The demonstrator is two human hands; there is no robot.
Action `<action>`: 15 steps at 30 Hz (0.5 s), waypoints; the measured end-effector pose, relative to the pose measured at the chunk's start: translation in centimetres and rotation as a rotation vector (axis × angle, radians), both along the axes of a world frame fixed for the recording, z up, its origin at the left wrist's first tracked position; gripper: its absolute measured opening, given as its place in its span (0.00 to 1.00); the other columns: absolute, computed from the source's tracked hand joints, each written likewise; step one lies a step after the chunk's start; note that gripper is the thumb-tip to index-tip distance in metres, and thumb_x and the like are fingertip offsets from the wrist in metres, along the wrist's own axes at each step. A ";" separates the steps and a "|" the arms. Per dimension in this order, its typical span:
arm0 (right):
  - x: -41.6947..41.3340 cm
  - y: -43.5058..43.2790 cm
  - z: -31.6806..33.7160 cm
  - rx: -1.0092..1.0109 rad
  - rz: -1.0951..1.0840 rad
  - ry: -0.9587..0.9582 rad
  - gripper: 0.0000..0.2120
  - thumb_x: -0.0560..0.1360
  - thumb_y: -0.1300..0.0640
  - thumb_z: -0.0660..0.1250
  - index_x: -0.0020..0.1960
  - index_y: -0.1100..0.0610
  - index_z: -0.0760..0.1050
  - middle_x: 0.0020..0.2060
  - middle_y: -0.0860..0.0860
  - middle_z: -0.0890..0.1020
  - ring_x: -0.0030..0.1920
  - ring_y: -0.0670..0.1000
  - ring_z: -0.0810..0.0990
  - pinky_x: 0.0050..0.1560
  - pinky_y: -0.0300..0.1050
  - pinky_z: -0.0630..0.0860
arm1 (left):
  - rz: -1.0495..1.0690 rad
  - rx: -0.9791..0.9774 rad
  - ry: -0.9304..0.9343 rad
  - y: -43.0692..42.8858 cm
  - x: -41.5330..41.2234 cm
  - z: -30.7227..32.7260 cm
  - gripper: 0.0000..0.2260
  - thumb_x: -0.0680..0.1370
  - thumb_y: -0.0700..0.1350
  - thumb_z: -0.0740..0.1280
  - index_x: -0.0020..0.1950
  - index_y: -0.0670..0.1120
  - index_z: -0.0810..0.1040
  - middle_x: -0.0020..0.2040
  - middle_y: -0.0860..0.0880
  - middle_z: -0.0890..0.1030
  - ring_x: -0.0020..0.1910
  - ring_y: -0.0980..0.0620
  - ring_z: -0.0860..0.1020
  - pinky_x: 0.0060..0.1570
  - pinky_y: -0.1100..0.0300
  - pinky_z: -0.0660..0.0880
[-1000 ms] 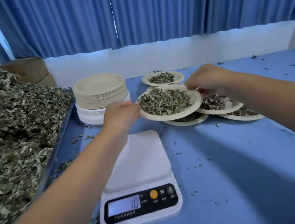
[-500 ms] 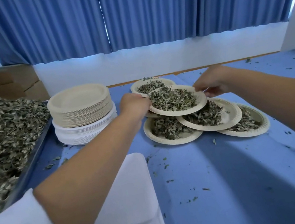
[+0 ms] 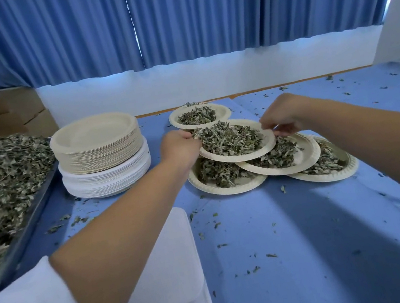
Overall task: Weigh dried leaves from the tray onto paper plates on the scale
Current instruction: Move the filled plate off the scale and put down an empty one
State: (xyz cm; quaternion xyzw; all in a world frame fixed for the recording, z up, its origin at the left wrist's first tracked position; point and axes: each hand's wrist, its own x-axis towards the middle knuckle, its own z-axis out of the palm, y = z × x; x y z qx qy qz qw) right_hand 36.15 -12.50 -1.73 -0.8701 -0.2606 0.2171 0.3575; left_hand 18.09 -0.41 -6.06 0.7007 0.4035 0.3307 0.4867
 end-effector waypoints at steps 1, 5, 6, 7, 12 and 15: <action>-0.1 0.0 -0.1 -0.007 0.001 -0.010 0.07 0.75 0.68 0.65 0.53 0.65 0.75 0.34 0.58 0.76 0.25 0.49 0.72 0.24 0.36 0.70 | 0.003 0.014 0.016 -0.3 -0.1 0.1 0.06 0.74 0.36 0.68 0.49 0.45 0.79 0.44 0.52 0.75 0.48 0.48 0.75 0.54 0.57 0.74; 0.0 0.0 -0.4 0.006 0.001 -0.039 0.07 0.74 0.69 0.64 0.41 0.61 0.67 0.30 0.56 0.71 0.25 0.50 0.70 0.28 0.40 0.69 | 0.023 0.051 0.036 -0.1 0.0 -0.4 0.10 0.75 0.39 0.69 0.35 0.46 0.72 0.35 0.55 0.70 0.41 0.49 0.72 0.44 0.56 0.72; -0.1 0.0 -0.5 0.011 0.000 -0.046 0.08 0.74 0.69 0.64 0.40 0.61 0.67 0.30 0.56 0.71 0.25 0.51 0.70 0.29 0.40 0.69 | 0.030 0.061 0.048 -0.2 0.0 -0.5 0.09 0.75 0.41 0.69 0.36 0.45 0.73 0.37 0.53 0.73 0.39 0.50 0.73 0.42 0.57 0.71; 0.0 0.0 -0.5 0.012 0.000 -0.053 0.08 0.73 0.70 0.64 0.40 0.61 0.67 0.29 0.57 0.71 0.25 0.51 0.70 0.29 0.41 0.68 | 0.037 0.073 0.054 -0.2 -0.1 -0.6 0.09 0.75 0.42 0.69 0.37 0.46 0.73 0.40 0.50 0.75 0.37 0.50 0.73 0.41 0.57 0.70; -0.2 -0.2 -0.4 -0.022 0.008 -0.182 0.11 0.71 0.70 0.61 0.31 0.61 0.67 0.27 0.56 0.70 0.25 0.51 0.67 0.29 0.41 0.65 | 0.028 0.108 0.047 -0.1 -0.3 -0.8 0.12 0.77 0.46 0.68 0.37 0.39 0.77 0.37 0.51 0.69 0.36 0.54 0.63 0.38 0.58 0.66; -0.9 -0.2 -0.4 -0.051 0.001 -0.322 0.13 0.70 0.66 0.61 0.29 0.57 0.63 0.26 0.53 0.64 0.27 0.51 0.61 0.30 0.41 0.59 | 0.036 0.158 0.121 -0.3 -0.8 -0.4 0.13 0.78 0.48 0.66 0.37 0.42 0.74 0.34 0.50 0.70 0.30 0.46 0.71 0.36 0.59 0.65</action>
